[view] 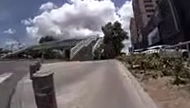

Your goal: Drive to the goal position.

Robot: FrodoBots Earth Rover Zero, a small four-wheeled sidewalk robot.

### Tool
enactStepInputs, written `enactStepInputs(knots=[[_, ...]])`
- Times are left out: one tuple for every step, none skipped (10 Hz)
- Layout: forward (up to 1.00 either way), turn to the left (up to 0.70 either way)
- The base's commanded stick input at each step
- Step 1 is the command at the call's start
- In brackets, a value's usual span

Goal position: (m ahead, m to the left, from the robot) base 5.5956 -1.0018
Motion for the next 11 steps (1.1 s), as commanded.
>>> enactStepInputs(knots=[[0.7, 0.0], [0.7, 0.0], [0.7, 0.0], [0.7, 0.0], [0.7, 0.0], [0.7, 0.0], [0.7, 0.0], [0.7, 0.0], [0.7, 0.0], [0.7, 0.0], [0.7, -0.07]])
